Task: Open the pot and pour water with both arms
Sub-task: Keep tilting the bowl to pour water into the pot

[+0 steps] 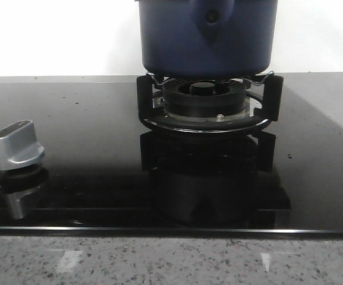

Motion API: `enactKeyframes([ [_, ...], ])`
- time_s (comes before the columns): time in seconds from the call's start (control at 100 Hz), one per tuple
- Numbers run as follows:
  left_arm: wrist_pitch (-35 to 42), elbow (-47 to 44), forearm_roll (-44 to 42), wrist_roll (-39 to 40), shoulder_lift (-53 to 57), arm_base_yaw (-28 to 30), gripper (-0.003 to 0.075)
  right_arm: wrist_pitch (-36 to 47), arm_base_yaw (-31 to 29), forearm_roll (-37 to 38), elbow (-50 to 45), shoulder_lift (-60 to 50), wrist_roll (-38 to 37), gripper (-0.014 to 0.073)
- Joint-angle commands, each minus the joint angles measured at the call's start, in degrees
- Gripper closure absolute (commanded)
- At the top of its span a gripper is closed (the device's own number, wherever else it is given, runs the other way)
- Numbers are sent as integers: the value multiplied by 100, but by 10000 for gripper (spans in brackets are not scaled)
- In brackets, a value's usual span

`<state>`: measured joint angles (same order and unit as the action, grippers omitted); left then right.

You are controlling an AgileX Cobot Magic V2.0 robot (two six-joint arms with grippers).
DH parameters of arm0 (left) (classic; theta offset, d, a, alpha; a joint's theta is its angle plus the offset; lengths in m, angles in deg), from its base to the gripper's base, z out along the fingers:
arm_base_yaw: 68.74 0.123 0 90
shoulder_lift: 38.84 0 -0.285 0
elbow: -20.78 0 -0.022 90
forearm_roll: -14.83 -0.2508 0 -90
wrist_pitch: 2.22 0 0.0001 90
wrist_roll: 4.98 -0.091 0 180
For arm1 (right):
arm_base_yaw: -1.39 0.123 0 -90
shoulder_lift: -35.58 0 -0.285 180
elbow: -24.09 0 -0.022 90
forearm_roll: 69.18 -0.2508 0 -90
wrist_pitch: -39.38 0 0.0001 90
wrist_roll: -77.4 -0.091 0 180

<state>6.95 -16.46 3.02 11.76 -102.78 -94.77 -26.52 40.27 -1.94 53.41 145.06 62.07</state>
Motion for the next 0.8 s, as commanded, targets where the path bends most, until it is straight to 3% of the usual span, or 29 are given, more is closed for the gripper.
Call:
enactKeyframes([
  [0.0, 678, 204, 57, -3, 122, 10, 406, 119, 49, 777, 113, -282, -40, 656],
  [0.61, 678, 204, 57, -3, 122, 10, 406, 168, 653, 2503, 113, -305, -254, 656],
  [0.79, 678, 204, 57, -3, 122, 10, 406, 136, 704, 2639, 113, -368, -264, 657],
])
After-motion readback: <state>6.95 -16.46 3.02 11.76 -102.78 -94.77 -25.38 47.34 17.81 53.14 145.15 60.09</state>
